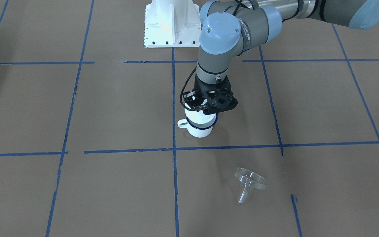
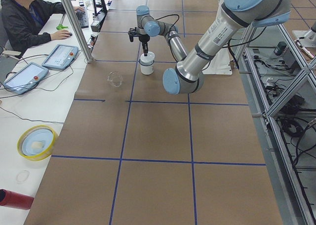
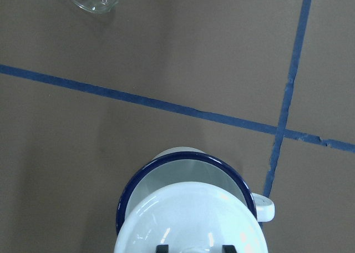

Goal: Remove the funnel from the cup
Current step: 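Lower the lid onto the mug and seat it with the left gripper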

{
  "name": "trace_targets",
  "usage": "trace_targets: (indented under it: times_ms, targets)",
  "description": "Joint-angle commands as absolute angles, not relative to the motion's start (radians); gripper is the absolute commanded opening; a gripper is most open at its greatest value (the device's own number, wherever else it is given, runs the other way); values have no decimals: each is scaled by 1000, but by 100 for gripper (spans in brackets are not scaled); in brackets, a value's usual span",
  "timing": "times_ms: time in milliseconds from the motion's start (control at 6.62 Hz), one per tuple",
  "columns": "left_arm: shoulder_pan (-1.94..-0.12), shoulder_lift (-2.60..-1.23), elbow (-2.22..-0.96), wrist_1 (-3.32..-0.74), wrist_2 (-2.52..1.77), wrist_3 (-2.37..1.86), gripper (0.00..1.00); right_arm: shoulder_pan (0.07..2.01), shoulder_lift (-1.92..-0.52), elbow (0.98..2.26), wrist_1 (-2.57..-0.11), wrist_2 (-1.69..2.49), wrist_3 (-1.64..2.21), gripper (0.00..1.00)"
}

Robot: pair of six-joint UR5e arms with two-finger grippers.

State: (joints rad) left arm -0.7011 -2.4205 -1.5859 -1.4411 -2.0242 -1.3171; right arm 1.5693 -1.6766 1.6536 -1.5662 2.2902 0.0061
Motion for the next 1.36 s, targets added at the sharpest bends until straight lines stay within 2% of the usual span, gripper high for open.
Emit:
trace_targets:
  times_ms: [0,906,1058,1209]
  targets:
    - [-701,-2418,-1577,-1470,-2010,-1350,0,1569,-1677,1654,-1566,2290,6,100]
    - [-701,-2398,-1582,-1468,-1999,-1350,0,1569,-1677,1654,-1566,2290,6,100]
    - [-701,-2398,-1583,-1468,-1999,-1350,25,1569,-1677,1654,-1566,2290,6,100]
    - [-701,-2398,-1586,-1468,-1999,-1348,70,1569,-1677,1654,-1566,2290,6,100]
